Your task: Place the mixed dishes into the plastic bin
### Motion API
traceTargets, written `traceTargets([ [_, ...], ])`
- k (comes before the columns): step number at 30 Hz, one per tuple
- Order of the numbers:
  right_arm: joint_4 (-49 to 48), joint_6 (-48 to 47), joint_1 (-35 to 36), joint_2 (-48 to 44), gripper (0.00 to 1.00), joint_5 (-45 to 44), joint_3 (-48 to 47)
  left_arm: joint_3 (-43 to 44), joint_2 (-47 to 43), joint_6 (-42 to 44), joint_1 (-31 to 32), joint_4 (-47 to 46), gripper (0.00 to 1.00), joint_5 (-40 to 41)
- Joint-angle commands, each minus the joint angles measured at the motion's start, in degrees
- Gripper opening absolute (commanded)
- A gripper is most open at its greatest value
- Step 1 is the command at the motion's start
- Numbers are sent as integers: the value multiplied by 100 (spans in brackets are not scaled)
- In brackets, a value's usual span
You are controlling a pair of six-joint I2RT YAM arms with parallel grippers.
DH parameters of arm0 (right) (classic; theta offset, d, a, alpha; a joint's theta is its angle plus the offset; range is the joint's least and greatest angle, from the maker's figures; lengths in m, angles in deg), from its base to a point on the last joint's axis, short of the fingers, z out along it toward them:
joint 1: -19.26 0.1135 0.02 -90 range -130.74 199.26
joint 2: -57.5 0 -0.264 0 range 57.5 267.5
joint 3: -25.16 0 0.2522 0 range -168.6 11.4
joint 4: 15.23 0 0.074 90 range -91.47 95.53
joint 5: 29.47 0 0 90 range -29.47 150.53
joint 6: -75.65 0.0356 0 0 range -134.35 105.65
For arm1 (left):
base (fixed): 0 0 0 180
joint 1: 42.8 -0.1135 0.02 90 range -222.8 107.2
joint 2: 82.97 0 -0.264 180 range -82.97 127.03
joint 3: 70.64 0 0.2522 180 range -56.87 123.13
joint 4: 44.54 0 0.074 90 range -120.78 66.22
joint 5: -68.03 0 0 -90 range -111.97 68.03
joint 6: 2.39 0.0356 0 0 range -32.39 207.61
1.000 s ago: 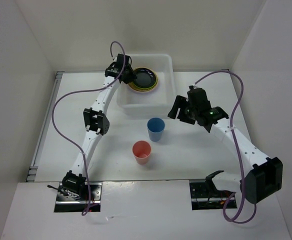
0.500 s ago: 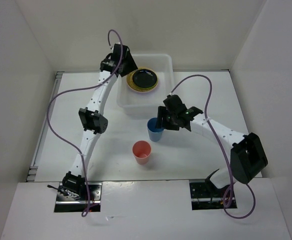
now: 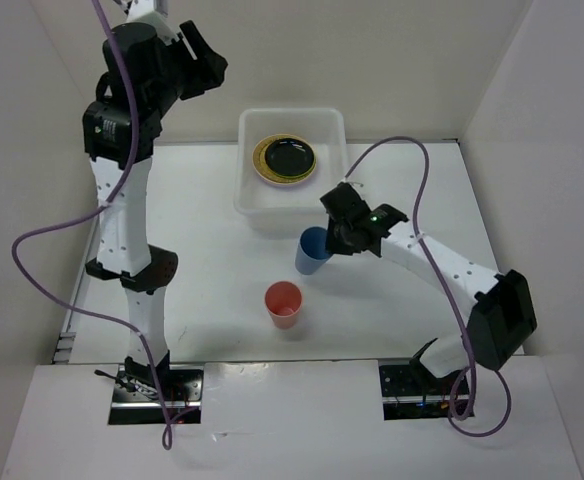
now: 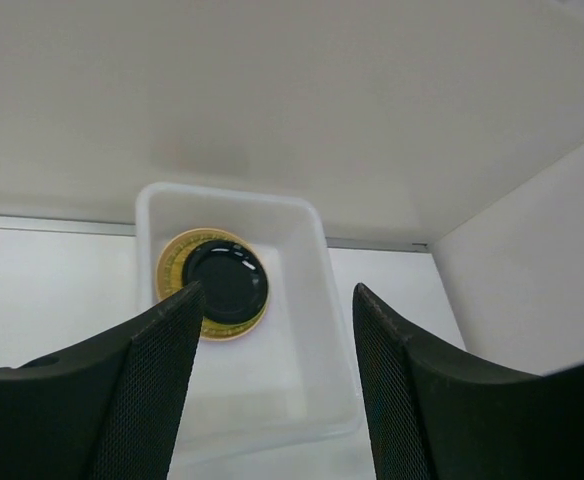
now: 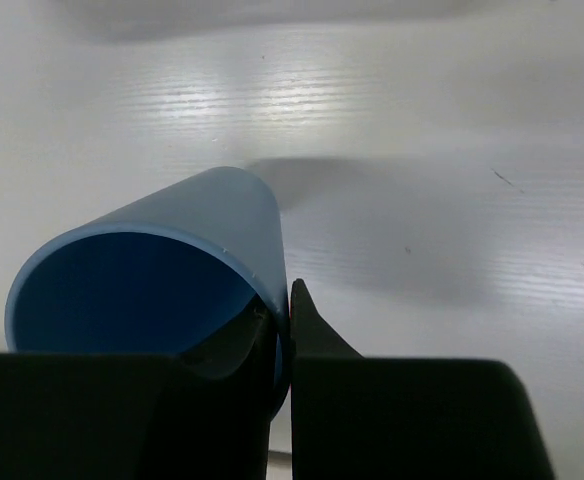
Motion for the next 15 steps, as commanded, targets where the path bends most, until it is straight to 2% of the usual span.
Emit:
traceTargets([
  [1, 773, 105, 63, -827, 0, -370, -676, -127, -560, 516, 19, 660, 68, 296],
  [3, 914, 0, 63, -1197, 0, -370, -1106, -774, -1061, 639, 89, 714, 70, 367],
  [5, 914, -70, 63, -1146, 0, -431, -1485, -1067, -1300, 692, 221, 906, 70, 620],
  [10, 740, -527, -59, -215, 0, -625, -2690, -2068, -2231, 745, 572, 1179, 70, 1069],
  [13, 370, -738, -297, 462, 0, -572, -3130, -3629, -3372, 683, 687, 839, 70, 1352],
  [14, 369, -739, -376, 663, 0, -503, -3261, -4313, -3802, 683, 687, 167, 70, 1352],
  [15, 369, -878, -516, 1100, 0, -502, -3549, -5799, -4763, 683, 687, -675, 71, 1152],
])
